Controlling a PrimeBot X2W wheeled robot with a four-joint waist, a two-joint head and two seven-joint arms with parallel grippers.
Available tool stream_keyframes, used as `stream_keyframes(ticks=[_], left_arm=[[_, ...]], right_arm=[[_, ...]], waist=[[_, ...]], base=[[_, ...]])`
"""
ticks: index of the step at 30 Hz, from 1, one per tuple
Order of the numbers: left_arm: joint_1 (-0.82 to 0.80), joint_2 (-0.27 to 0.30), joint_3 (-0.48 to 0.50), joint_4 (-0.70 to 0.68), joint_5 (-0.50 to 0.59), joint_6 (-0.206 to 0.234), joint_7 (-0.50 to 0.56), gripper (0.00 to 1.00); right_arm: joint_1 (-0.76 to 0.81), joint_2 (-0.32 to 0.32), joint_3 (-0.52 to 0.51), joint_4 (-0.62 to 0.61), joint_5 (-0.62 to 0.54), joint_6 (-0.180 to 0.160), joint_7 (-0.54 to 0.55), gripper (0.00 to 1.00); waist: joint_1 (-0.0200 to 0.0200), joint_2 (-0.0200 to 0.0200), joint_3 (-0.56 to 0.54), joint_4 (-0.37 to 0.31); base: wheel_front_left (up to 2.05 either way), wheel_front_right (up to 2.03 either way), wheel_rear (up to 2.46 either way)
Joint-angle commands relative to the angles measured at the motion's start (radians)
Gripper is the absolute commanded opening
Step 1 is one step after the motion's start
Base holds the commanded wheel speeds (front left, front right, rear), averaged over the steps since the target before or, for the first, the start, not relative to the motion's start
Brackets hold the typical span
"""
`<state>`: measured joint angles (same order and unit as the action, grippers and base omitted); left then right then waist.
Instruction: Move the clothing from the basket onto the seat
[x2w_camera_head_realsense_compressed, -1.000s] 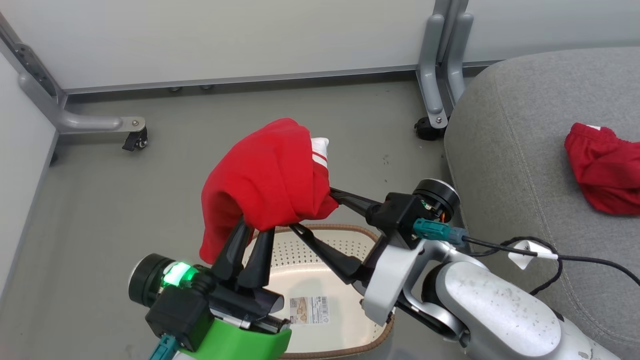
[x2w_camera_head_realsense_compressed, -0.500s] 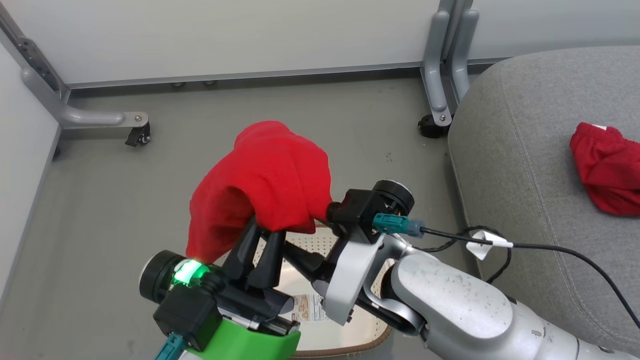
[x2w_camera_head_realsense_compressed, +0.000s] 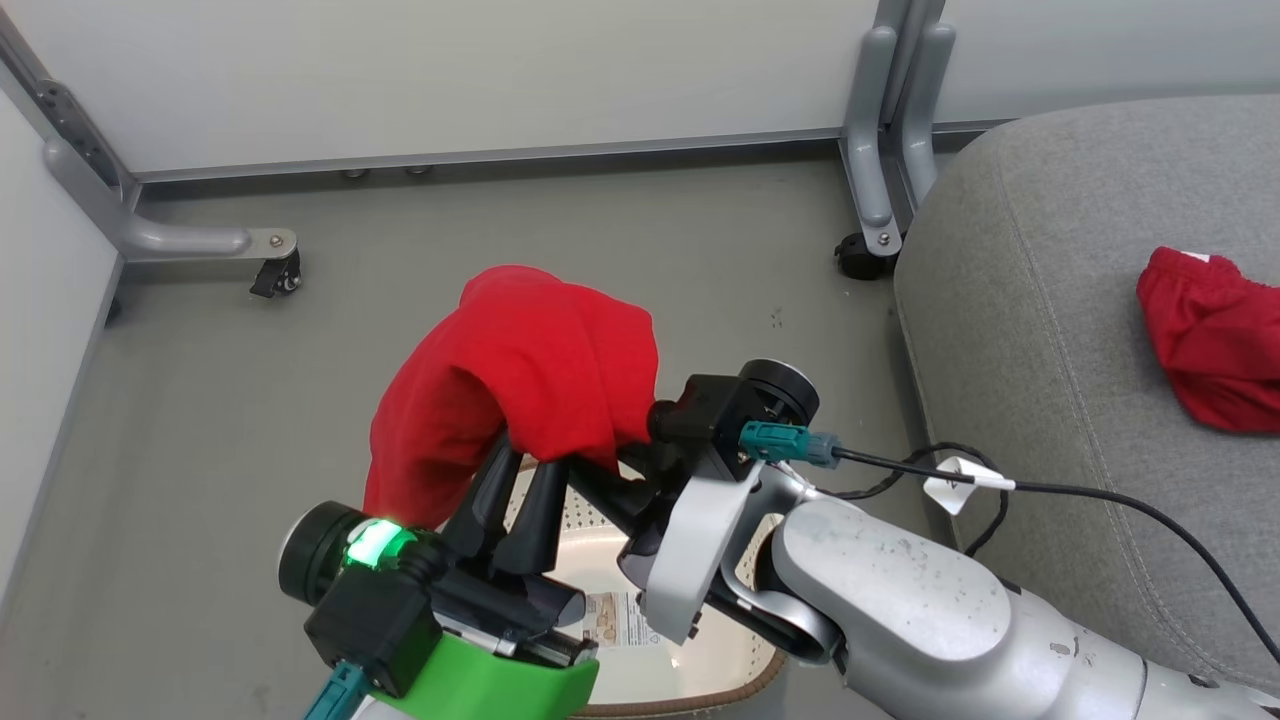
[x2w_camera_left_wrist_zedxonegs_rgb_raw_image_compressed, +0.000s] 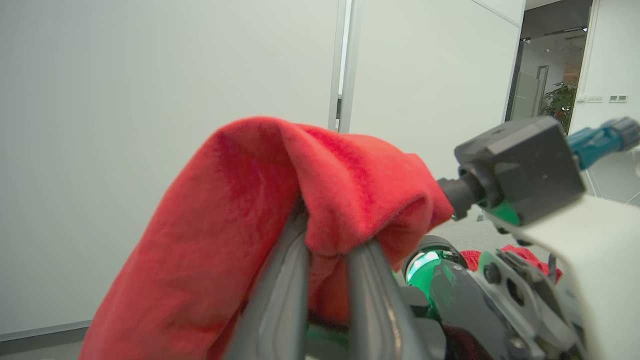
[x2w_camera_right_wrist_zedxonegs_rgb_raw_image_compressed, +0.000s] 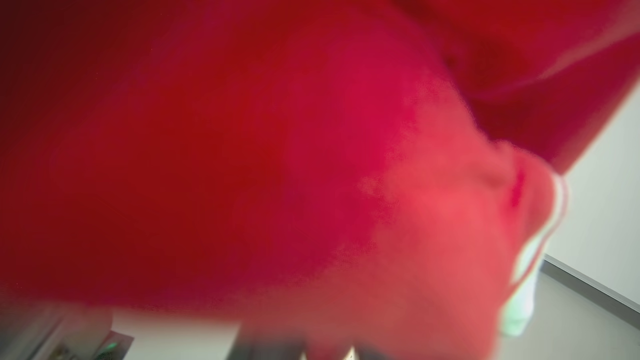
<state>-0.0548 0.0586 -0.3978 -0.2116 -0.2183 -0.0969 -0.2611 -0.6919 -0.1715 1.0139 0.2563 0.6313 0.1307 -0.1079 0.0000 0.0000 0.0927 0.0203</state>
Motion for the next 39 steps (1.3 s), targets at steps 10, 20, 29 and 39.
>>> stream_keyframes(ticks=[10,20,29,39], left_arm=[[-0.02,0.004,-0.001,0.004,0.006,-0.003,-0.006,0.34],[0.007,0.032,0.014,-0.006,0.04,0.013,-0.001,1.0],[0.067,0.104,-0.013,0.035,0.047,-0.004,0.037,1.0],[0.1,0.141,-0.049,0.095,0.027,-0.014,0.073,1.0]], right_arm=[[-0.02,-0.012,0.012,0.017,0.018,0.0,-0.017,0.0],[-0.024,-0.021,-0.034,0.033,0.0,0.0,-0.034,0.0],[-0.006,-0.038,-0.076,0.046,-0.017,0.0,-0.034,0.0],[0.04,-0.057,-0.122,0.045,-0.037,0.0,-0.027,0.0]], waist=[[0.0,0.0,-0.003,0.003],[0.0,0.0,-0.006,0.013],[0.0,0.0,-0.002,0.023],[0.0,0.0,0.003,0.031]], base=[[0.0,0.0,0.0],[0.0,0.0,0.0],[0.0,0.0,0.0],[0.0,0.0,0.0]])
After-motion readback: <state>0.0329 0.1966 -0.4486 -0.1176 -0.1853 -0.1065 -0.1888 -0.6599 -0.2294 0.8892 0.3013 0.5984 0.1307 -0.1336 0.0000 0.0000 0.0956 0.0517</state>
